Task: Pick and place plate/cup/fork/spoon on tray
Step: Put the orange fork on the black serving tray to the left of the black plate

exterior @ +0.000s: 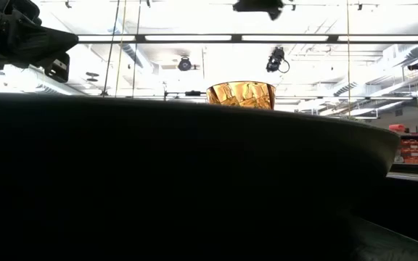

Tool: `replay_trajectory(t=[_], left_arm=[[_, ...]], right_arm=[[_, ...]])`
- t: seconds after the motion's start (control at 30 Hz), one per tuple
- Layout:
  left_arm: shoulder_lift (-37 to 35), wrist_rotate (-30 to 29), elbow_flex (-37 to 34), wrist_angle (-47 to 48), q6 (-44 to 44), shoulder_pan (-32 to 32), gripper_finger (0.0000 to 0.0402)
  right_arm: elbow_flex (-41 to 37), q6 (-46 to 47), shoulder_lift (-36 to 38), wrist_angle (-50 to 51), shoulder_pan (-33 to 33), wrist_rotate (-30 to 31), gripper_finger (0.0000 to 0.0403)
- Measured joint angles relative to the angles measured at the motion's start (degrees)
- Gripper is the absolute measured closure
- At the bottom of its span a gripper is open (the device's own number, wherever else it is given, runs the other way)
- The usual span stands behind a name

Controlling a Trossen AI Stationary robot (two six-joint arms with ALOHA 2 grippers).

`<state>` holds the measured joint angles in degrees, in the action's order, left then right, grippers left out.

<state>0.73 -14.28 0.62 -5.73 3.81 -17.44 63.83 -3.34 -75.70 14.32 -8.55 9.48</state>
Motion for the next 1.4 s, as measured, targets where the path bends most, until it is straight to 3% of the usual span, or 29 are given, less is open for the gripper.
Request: replay_trajectory(t=[0.5,0.83,0.97,1.13,1.4], left_arm=[[0.0,-0.01,0.0,0.01,0.0,-0.01,0.0392],[0.0,-0.02,0.0,-0.25,-0.02,0.01,0.0392],[0.0,-0.01,0.0,-0.5,2.49,0.0,0.0392],[-0.02,0.0,0.0,-0.53,12.34,-0.01,0.0392],[0.0,-0.02,0.0,-2.95,13.57,0.01,0.0392]], right_arm=[[-33.69,1.45,28.78,-27.27,-2.67,-2.59,0.027],[-51.05,-2.67,37.39,-54.06,-1.13,-5.6,0.027],[-54.55,-1.14,40.37,-54.47,-0.22,-6.15,0.027],[-58.29,-0.03,45.73,-54.37,0.15,-6.49,0.027],[-61.73,0.17,54.76,-50.67,0.15,-5.16,0.027]])
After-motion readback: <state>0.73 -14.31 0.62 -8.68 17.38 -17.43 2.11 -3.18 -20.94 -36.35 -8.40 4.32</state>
